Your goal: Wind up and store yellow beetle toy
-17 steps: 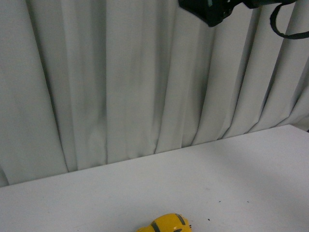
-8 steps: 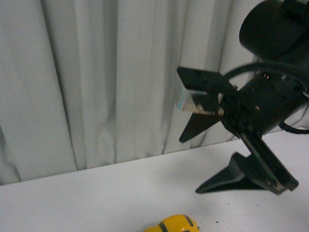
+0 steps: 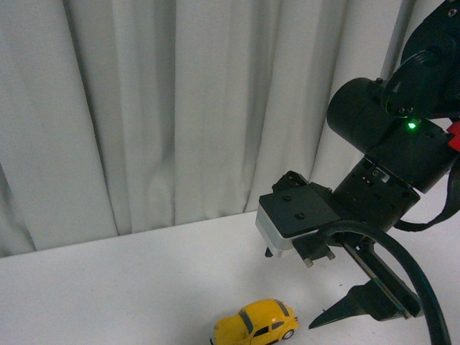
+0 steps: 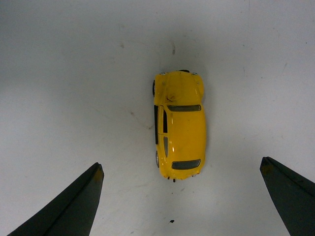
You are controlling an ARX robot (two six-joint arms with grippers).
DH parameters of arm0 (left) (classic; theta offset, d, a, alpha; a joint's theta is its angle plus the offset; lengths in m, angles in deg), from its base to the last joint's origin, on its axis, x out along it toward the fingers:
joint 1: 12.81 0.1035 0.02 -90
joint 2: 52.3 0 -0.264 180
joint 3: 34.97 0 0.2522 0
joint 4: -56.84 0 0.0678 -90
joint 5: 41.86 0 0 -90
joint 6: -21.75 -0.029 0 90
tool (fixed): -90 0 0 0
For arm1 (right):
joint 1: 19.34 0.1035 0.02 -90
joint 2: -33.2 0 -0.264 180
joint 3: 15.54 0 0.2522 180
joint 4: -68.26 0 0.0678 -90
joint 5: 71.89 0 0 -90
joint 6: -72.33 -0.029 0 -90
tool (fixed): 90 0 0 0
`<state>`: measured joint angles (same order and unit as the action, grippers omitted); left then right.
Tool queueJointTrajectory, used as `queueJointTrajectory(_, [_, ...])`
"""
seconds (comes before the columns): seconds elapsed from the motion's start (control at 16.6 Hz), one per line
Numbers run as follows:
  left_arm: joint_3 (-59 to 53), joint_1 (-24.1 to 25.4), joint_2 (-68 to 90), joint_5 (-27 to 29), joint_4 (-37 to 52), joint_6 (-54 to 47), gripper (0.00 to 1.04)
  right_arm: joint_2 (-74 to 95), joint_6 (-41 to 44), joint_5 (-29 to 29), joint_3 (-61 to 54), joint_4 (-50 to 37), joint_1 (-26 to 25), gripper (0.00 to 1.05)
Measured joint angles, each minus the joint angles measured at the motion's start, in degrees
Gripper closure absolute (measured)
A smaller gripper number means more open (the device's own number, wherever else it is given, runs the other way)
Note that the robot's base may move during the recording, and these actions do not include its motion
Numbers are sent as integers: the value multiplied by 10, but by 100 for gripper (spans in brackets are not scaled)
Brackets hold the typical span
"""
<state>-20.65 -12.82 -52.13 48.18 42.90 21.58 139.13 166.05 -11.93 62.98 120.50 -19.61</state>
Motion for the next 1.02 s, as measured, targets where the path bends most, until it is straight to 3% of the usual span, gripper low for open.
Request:
queueJointTrajectory(0.66, [0, 0, 0, 0, 0, 0, 7, 126, 7, 3, 44, -27, 30, 7])
queueJointTrajectory(0.78, [0, 0, 0, 0, 0, 0, 7, 152, 21, 33, 54, -40, 33, 7])
queueJointTrajectory(1.02, [0, 0, 0, 0, 0, 0, 7, 177, 23, 34, 82, -43, 42, 7])
